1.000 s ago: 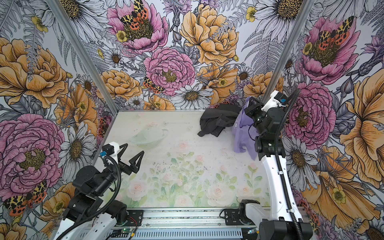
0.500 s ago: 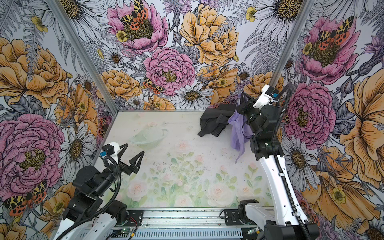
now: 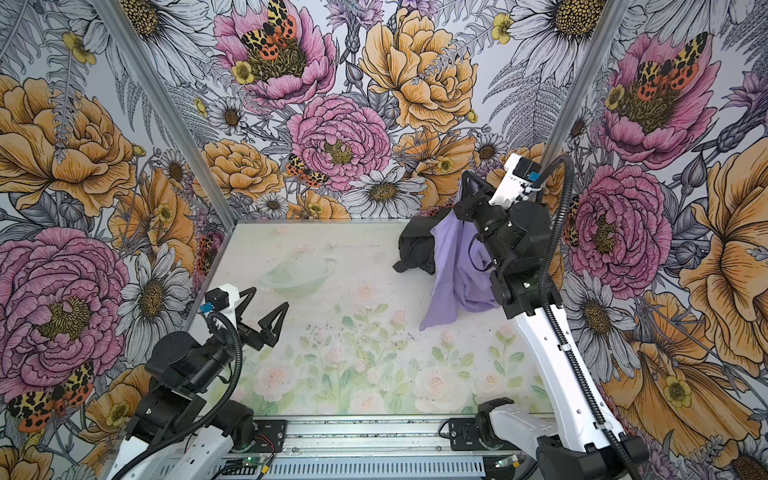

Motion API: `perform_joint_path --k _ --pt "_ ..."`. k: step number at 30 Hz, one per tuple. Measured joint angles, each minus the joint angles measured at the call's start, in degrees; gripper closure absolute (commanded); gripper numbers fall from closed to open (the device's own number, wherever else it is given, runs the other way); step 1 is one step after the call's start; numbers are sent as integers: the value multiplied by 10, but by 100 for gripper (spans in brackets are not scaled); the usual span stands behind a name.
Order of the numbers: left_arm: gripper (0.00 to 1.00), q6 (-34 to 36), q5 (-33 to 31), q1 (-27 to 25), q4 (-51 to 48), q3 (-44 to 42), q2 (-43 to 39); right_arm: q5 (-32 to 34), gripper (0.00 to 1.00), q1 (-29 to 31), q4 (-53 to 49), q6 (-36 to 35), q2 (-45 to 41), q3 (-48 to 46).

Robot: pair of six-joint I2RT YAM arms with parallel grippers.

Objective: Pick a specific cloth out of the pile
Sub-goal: 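Carry the hanging purple shirt with the right gripper toward the left arm's side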

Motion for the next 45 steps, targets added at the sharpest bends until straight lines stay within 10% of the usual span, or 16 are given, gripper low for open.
perform_joint_path --k 45 --pt "1 9 -10 0 -3 0 -8 51 100 271 -15 -82 361 360"
